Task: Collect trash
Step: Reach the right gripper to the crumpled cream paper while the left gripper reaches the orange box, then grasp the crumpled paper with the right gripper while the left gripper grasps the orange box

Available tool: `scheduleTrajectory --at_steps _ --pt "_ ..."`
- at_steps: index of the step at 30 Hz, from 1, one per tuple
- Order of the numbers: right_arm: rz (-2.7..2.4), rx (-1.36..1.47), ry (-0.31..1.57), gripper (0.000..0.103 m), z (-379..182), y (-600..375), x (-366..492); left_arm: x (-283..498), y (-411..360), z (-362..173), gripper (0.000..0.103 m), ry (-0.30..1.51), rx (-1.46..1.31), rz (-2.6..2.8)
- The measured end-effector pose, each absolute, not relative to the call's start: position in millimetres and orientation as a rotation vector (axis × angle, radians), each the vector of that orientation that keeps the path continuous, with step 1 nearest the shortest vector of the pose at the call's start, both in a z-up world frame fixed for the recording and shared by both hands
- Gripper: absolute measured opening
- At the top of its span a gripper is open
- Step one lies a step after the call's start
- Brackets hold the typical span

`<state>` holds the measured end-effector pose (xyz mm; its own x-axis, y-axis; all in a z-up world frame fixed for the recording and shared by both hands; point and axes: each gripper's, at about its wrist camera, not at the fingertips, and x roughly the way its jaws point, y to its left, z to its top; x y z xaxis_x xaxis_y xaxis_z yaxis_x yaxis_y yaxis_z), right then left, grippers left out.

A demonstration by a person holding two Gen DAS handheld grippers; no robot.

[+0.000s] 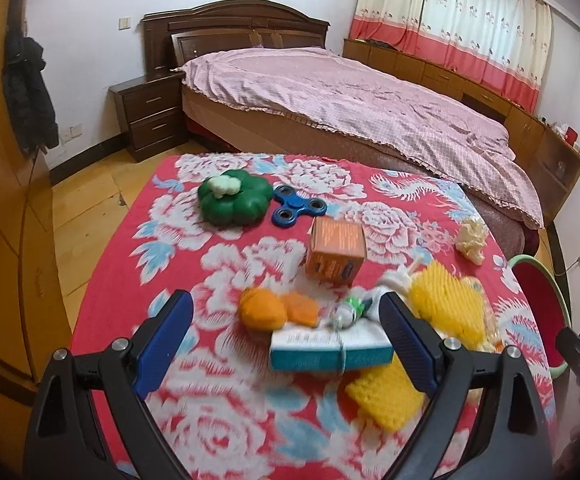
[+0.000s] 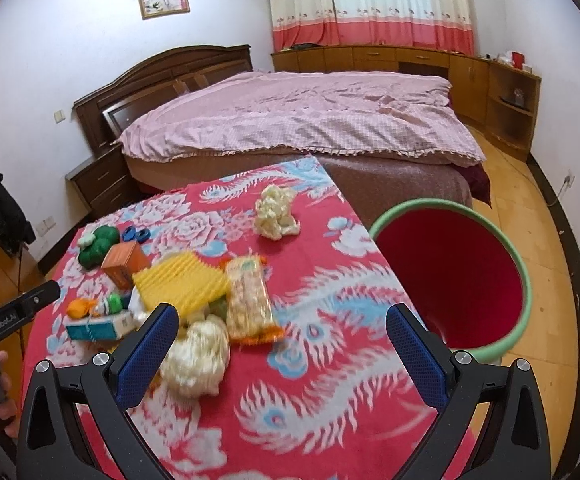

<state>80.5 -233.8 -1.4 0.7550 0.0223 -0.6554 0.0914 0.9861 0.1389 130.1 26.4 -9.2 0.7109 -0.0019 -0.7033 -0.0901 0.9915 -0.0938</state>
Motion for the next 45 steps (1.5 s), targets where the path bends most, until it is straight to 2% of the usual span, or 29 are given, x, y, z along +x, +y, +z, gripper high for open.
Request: scheduleTrajectory --at_steps 17,25,29,31,32,34,36,39,40,45 --pt "-0.106 0.210 0.822 0.103 -26 -235 191 212 0 -46 0.092 0.881 -0.081 -0.077" --pt "-0.090 0.142 0.896 0.103 -45 -229 234 223 -6 -54 0.087 0.886 -0.058 -0.093" --pt "-0.074 0.136 0.903 0.096 -50 -230 247 228 -6 -57 0.080 0.895 -0.066 -0.078" --pt "-0.062 0.139 0.908 0.088 -52 -230 252 230 -4 -59 0.079 0.901 -0.084 -0.072" --pt "-0.055 0.138 0.913 0.074 -54 -230 255 231 -3 -60 0.077 0.905 -0.091 -0.070" --pt "-0.043 0.140 0.933 0.067 -58 -229 260 232 -2 -63 0.072 0.916 -0.101 -0.067" --pt "-0.033 0.140 0.946 0.051 -63 -229 263 233 -1 -65 0.065 0.930 -0.116 -0.074" --pt "-0.025 0.146 0.953 0.043 -68 -230 264 234 2 -68 0.057 0.948 -0.155 -0.099" --pt "-0.023 0.151 0.951 0.042 -68 -230 264 234 2 -68 0.056 0.944 -0.157 -0.100" --pt "0.000 0.182 0.944 0.025 -65 -234 262 231 1 -63 0.055 0.924 -0.149 -0.098"
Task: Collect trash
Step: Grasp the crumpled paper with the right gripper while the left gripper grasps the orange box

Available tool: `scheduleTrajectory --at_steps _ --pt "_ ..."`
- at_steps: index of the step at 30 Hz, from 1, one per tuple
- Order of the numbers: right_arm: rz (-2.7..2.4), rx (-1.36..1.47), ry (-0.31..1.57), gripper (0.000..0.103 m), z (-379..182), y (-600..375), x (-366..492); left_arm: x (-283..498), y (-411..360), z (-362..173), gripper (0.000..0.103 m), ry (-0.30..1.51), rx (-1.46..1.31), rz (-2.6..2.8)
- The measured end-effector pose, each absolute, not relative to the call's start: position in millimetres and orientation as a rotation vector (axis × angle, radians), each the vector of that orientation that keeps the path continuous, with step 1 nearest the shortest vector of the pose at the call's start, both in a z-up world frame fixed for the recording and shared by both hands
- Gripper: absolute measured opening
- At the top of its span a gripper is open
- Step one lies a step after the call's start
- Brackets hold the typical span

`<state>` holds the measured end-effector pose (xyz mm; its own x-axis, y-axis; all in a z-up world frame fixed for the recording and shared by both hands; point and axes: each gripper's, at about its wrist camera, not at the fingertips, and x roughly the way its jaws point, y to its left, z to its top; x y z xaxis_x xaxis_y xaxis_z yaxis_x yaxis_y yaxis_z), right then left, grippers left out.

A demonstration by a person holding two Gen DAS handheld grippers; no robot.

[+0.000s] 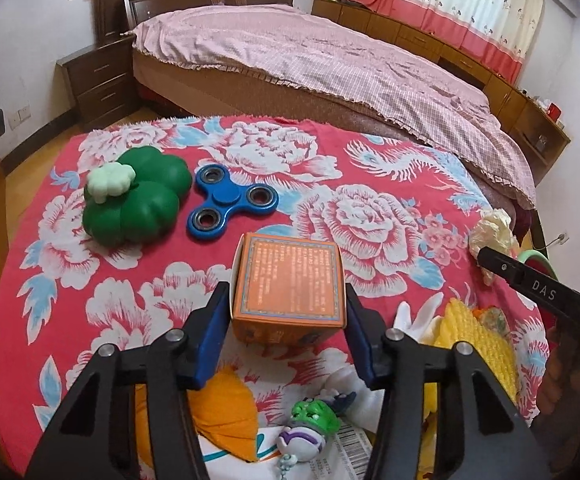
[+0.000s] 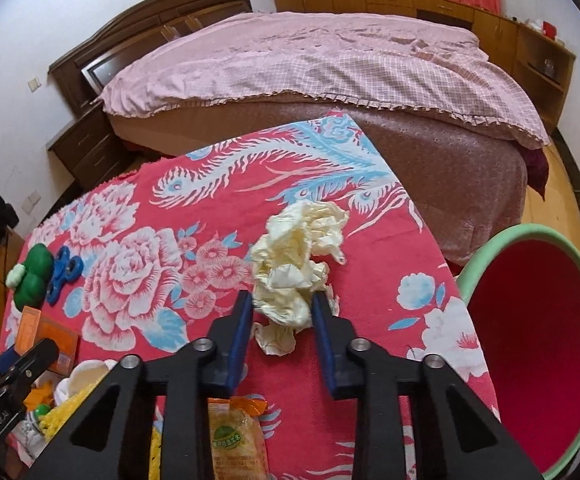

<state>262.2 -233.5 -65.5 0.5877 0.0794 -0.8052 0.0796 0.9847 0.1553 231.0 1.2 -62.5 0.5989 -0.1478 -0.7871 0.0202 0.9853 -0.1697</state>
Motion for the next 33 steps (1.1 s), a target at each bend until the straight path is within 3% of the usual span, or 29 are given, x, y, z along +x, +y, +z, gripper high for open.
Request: scheduleTrajectory --at_steps 6,33 --pt "0.016 0.175 0.907 0.017 -53 -233 251 222 -2 -47 0.054 0.893 -0.142 -0.111" --pt "-0.004 0.210 0.688 0.016 33 -275 131 151 -59 33 0.054 0.728 -0.087 -0.227"
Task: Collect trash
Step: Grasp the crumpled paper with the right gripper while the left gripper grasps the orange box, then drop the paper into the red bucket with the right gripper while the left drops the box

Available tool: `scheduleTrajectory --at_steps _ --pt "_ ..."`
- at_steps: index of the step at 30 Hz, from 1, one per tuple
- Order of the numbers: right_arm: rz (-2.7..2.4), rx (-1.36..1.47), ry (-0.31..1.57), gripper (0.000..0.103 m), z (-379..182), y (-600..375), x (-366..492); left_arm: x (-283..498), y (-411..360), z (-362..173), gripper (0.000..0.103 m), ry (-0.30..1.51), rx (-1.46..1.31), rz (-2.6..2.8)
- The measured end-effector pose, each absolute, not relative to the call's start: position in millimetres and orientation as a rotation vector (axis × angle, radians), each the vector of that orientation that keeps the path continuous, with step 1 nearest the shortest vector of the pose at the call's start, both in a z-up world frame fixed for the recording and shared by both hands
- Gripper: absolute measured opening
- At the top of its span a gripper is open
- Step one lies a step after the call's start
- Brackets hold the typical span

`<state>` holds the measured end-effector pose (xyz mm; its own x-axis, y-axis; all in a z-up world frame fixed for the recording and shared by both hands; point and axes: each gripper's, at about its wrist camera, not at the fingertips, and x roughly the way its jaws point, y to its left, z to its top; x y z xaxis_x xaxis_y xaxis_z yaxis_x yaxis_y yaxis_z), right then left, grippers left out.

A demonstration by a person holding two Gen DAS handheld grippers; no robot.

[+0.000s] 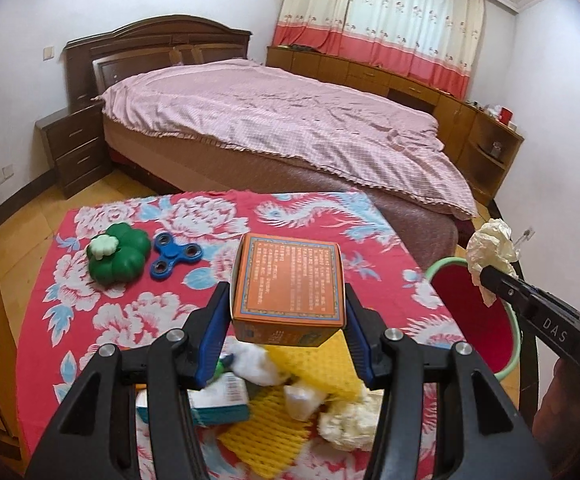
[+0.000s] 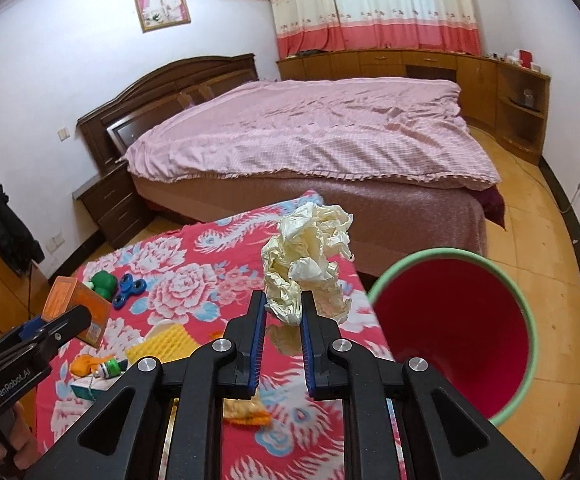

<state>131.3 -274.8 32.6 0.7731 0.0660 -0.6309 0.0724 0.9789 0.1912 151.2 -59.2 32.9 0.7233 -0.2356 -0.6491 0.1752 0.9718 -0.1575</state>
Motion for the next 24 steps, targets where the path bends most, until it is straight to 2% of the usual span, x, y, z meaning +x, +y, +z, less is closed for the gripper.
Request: scheduleTrajectory --at_steps 15,24 --pt "-0.122 0.268 0.712 0.016 14 -350 95 146 -148 28 0.054 0.768 -0.010 -0.365" --pt "-0.179 0.349 0.756 0.017 -16 -398 91 151 -197 13 0.054 0.808 0.045 -0.437"
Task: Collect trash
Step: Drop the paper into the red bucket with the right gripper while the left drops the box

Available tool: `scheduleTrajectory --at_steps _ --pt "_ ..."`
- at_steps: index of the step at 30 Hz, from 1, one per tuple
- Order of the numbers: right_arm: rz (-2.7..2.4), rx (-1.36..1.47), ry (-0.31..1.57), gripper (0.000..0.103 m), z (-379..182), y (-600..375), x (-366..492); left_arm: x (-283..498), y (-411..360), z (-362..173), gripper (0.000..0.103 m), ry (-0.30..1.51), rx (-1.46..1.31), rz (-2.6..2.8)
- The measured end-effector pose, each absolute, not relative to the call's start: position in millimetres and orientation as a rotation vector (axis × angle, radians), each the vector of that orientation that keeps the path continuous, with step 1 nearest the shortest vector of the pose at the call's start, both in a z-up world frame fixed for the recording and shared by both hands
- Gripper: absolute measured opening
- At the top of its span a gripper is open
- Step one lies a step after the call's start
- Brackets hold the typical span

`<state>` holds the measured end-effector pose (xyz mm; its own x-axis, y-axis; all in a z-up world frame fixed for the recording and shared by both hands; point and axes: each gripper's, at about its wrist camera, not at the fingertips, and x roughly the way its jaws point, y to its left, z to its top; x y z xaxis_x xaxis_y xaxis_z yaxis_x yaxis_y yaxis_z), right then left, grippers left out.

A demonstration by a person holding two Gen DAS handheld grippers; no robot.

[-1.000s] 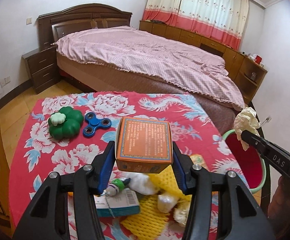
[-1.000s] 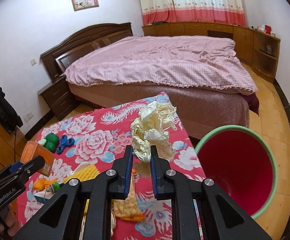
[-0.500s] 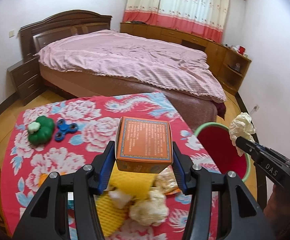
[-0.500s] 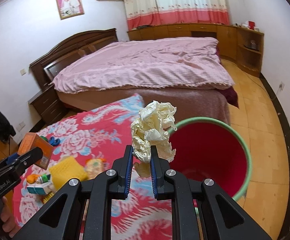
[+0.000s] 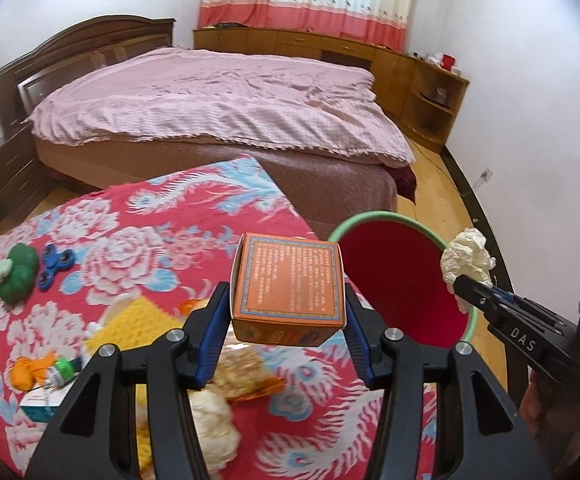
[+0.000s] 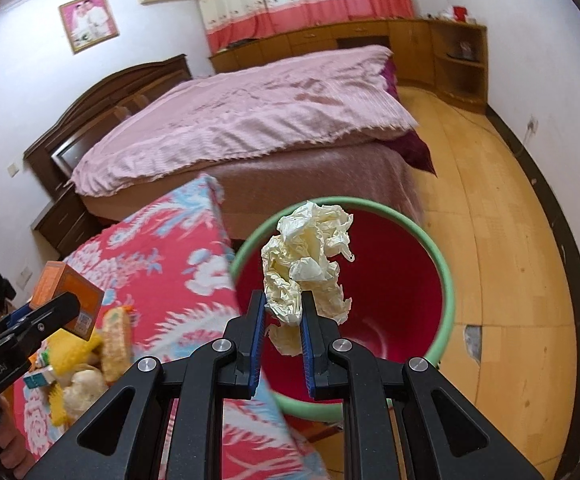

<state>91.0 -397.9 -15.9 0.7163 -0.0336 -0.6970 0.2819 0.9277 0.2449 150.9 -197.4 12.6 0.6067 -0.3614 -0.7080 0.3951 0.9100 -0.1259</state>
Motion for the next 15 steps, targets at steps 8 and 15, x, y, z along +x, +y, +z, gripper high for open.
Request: scheduleTrajectory --at_steps 8,15 --pt "-0.193 0.402 0.796 0.021 -40 -423 94 160 -235 -2 0.054 0.837 0.079 -0.490" --pt "-0.188 0.437 0.789 0.029 -45 -434 90 163 -258 -11 0.054 0.851 0.102 -0.523"
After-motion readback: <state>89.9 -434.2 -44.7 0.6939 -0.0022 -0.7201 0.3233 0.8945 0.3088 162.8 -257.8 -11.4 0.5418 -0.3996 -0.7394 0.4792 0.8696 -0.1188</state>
